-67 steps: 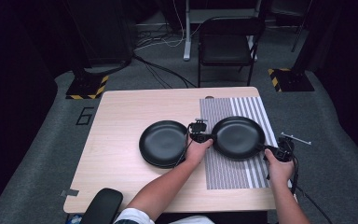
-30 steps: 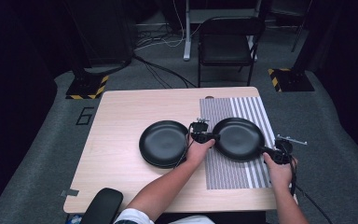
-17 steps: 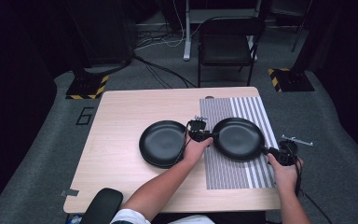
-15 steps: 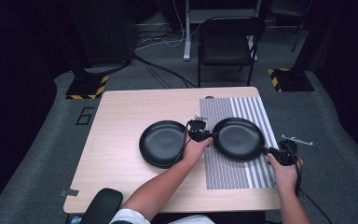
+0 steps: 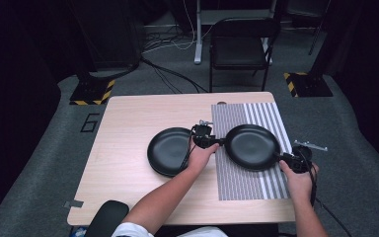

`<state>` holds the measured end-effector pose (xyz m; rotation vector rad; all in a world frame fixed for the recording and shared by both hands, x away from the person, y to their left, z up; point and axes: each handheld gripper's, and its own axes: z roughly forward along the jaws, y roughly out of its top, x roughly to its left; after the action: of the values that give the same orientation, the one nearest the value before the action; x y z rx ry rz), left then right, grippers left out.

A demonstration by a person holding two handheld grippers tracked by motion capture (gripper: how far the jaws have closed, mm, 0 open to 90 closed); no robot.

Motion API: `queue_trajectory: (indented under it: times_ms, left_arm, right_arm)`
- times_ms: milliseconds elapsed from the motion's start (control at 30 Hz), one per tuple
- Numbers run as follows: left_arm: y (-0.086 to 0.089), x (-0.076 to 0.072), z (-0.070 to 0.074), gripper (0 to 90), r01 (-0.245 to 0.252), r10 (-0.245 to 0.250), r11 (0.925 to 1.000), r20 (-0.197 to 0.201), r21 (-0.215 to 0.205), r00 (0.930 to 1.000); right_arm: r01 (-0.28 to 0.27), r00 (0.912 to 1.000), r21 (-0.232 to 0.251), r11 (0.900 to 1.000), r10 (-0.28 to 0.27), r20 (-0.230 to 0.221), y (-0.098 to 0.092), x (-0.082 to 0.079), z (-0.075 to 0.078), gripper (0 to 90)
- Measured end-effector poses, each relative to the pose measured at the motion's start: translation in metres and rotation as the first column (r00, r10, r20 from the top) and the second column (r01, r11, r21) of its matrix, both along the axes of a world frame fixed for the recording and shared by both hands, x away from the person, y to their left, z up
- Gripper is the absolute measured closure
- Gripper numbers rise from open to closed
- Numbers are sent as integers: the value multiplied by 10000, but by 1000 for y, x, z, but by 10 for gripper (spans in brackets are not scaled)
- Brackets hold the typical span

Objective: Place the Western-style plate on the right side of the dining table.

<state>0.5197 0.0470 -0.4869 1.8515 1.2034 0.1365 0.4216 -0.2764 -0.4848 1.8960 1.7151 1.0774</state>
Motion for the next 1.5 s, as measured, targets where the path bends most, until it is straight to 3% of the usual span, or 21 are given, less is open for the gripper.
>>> queue_trajectory:
  times_ms: [333,700,1000,1067,1500]
  left_arm:
    - [31,-5,17,463,-110,108,9999,429,42,9990]
    - [74,-12,29,468,-207,181,9993,806,316,9966]
    - [110,-20,28,473,-606,558,9969,928,494,9941]
    - [117,-23,29,473,-575,538,9976,921,377,9943]
    - [163,-46,34,476,-457,378,9972,1280,596,9911]
  right_arm:
    - [7,9999,-181,9998,-5,112,1,-2,10,475]
    - [-787,9964,-464,9958,801,284,15,-8,26,475]
    - [-1643,9855,-376,9857,1657,356,28,-16,32,475]
    - [-1799,9827,-435,9827,1815,379,32,-18,34,475]
    - [-2576,9642,-178,9661,2582,595,44,-30,32,463]
